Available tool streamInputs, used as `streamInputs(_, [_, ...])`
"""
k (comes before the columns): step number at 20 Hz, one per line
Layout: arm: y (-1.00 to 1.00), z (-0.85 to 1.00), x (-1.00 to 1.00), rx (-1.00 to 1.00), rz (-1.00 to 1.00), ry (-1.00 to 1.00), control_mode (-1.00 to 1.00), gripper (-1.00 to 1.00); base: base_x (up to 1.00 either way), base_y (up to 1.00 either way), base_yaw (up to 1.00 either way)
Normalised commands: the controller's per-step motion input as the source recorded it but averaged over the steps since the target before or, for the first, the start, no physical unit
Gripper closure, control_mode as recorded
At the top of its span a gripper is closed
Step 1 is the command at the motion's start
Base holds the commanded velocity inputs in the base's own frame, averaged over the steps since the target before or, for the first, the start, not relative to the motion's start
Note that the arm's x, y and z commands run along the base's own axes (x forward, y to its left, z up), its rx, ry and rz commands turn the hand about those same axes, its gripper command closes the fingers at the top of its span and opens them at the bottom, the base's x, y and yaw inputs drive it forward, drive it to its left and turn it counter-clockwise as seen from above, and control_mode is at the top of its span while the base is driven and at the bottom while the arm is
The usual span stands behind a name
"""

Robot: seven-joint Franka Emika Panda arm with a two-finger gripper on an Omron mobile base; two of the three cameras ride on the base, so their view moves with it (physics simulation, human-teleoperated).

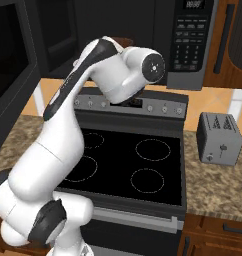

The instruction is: Open the microwave, place the bowl with waffle inside the microwave, then close the microwave door and turn it on.

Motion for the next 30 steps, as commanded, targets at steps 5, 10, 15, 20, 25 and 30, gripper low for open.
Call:
streamInputs(5, [-0.03,0.16,-1.0,0.01,0.0,0.0,-1.0,-1.0,0.0,0.0,0.0])
streamInputs(10, [0.0,0.09,-1.0,0.02,-0.02,0.0,-1.0,-1.0,0.0,0.0,0.0])
streamInputs(15, [0.06,-0.02,-1.0,0.03,-0.07,-0.03,-1.0,-1.0,0.0,0.0,0.0])
streamInputs(20, [0.45,-0.01,-1.0,0.09,-0.17,-0.09,-1.0,-1.0,0.0,0.0,0.0])
streamInputs(25, [0.78,0.0,-1.0,0.12,-0.25,-0.03,-1.0,-1.0,0.0,0.0,0.0])
streamInputs(30, [0.89,0.0,-1.0,0.11,-0.27,-0.01,-1.0,-1.0,0.0,0.0,0.0])
